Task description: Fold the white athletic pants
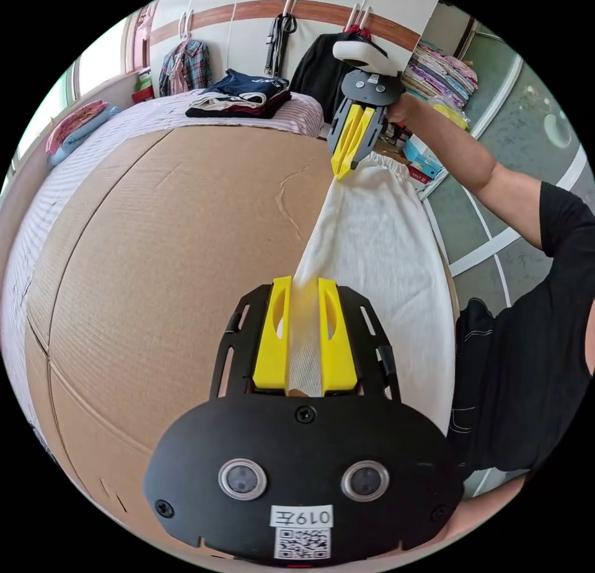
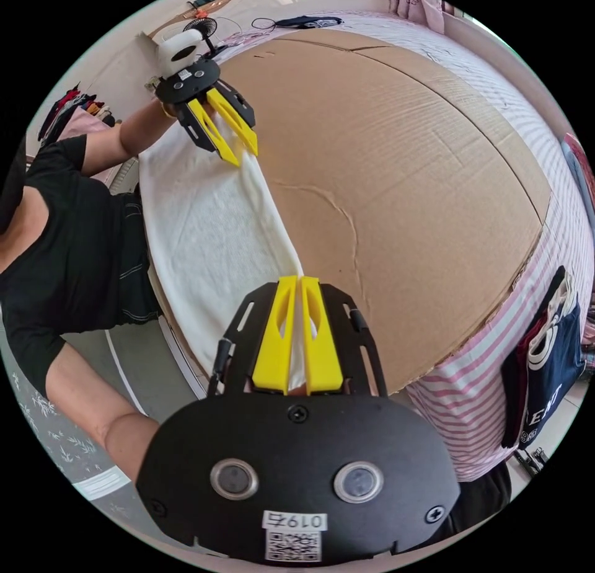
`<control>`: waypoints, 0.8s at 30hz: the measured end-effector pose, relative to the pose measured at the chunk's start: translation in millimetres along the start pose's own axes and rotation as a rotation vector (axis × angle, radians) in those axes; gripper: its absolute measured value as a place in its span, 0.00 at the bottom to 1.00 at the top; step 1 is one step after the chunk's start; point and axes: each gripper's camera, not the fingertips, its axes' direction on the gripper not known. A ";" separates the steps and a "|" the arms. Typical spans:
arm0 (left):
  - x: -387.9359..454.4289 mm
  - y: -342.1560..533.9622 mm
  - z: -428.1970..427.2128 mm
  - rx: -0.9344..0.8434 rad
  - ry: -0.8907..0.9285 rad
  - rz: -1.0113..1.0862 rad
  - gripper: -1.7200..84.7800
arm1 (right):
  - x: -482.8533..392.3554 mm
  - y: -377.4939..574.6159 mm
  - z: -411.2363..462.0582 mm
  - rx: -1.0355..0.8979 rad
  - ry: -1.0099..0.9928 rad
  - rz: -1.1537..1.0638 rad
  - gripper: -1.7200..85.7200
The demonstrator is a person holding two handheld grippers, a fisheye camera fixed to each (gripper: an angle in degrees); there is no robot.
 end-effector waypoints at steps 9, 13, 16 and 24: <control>-18.8 -6.8 3.0 -0.016 -0.053 0.000 0.05 | 18.3 13.6 14.2 0.007 -0.003 0.067 0.01; -31.8 -4.2 6.2 0.000 -0.048 -0.043 0.06 | 17.0 18.8 23.4 0.019 0.028 0.078 0.01; -33.4 2.7 -1.3 0.002 -0.088 -0.040 0.08 | 14.5 27.0 23.1 0.046 0.036 0.088 0.02; -45.8 18.5 -18.5 0.014 -0.069 0.012 0.08 | -4.6 18.5 17.6 0.239 -0.025 0.024 0.07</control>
